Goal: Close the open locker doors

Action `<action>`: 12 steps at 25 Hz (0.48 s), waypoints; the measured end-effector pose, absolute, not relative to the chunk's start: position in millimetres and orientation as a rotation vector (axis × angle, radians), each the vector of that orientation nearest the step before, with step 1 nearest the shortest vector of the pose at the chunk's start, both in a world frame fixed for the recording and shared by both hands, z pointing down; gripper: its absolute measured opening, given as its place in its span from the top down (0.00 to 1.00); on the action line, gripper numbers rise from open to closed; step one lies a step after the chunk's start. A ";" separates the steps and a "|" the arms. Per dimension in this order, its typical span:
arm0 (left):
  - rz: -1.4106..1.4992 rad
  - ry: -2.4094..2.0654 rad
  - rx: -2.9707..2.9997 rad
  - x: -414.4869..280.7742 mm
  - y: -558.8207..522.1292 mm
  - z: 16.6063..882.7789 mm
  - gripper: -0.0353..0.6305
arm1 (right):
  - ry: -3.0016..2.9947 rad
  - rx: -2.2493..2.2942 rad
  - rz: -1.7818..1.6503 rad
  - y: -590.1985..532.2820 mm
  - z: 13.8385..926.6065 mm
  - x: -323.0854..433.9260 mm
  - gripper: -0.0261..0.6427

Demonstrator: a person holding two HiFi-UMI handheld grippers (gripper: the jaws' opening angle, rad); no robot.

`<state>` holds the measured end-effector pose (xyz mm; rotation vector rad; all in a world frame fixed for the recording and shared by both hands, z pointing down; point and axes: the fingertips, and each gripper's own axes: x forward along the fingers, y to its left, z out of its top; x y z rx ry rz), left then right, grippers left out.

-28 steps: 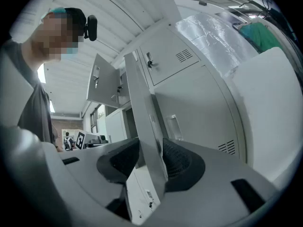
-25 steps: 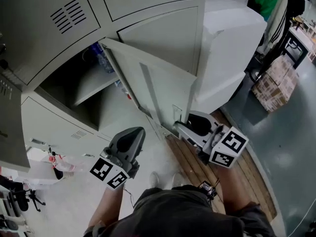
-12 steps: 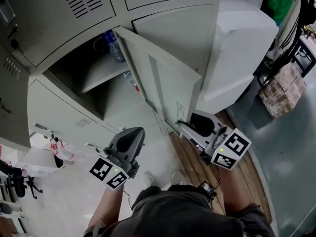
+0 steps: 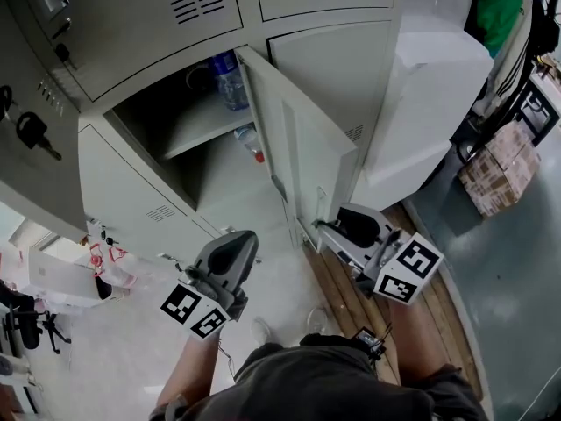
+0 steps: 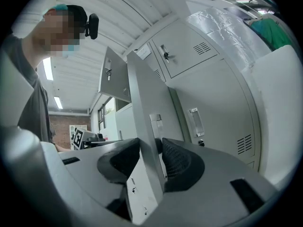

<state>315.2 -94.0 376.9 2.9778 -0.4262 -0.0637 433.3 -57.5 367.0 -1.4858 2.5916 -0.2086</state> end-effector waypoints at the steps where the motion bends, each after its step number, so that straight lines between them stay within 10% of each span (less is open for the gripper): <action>1: -0.066 -0.428 2.977 309.9 -94.6 376.9 0.93 | 2.590 -1.490 -0.209 -57.5 367.2 429.8 0.75; 12: -0.096 -0.436 2.974 254.3 -98.6 371.8 0.93 | 2.559 -1.557 -0.214 -60.1 367.8 390.6 0.75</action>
